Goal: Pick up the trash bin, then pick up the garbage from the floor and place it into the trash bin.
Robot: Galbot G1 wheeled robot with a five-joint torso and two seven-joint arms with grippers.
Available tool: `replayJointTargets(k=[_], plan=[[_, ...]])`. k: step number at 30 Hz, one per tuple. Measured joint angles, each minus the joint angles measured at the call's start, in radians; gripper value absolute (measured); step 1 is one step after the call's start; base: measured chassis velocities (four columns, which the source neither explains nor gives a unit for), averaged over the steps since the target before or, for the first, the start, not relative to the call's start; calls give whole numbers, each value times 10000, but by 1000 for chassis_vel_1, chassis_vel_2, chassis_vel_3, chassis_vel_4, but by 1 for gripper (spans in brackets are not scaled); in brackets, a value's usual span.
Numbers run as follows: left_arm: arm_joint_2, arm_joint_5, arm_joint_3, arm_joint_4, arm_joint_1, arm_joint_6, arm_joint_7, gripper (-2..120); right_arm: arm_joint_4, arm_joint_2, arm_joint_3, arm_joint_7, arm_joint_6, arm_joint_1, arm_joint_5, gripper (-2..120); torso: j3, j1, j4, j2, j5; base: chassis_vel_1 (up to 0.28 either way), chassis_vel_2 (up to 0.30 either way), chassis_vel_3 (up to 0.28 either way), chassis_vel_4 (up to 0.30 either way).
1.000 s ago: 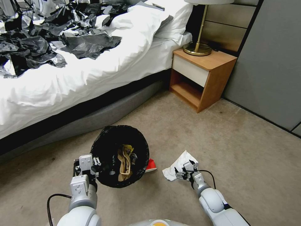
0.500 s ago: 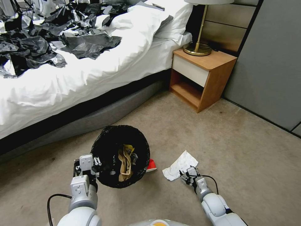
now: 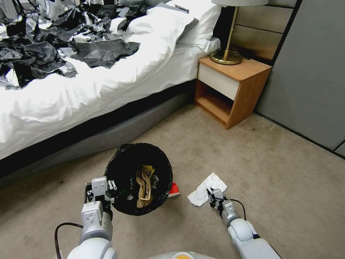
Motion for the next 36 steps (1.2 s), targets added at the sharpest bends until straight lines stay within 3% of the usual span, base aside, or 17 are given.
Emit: replayJointTargets(k=[7,13,18,25,26,30,32,33,36], plan=[[-9,-10,6,-29,-46,-1,-5,0,266,-142,17,-25,-6,-90,71,0,4,1,1,-2,10,0,0,0,0],[-27,3,70,-27,-88,-1,-9,0,1075,-311,-23,64,-242,-522,256,0,7,1,-17,-5,-9,0,0,0,0],[-21,5,87,-27,-83,-1,-8,0,1979,-392,-130,90,-273,-909,403,0,7,2,-16,-5,-5,0,0,0,0],[-34,31,167,-28,-65,0,-6,0,5049,-654,-200,204,119,-1878,852,0,6,2,-14,-5,-1,0,0,0,0],[-34,31,167,-28,-65,0,-6,0,5049,-654,-200,204,119,-1878,852,0,6,2,-14,-5,-1,0,0,0,0],[-31,45,171,-28,-50,-3,-5,0,6445,-696,-152,-355,1173,-2086,1158,0,6,1,-9,-5,-4,0,0,0,0],[-31,56,173,-21,-39,-10,-3,0,7743,-699,-107,-1026,1966,-2150,1439,0,6,2,-7,-6,-3,0,0,0,0],[-31,56,173,-21,-39,-10,-3,0,7743,-699,-107,-1026,1966,-2150,1439,0,6,2,-7,-6,-3,0,0,0,0],[-35,81,186,18,-34,-25,0,0,9235,-726,-74,-1707,2297,-2208,1820,0,5,2,-9,-6,-3,0,0,0,0]])
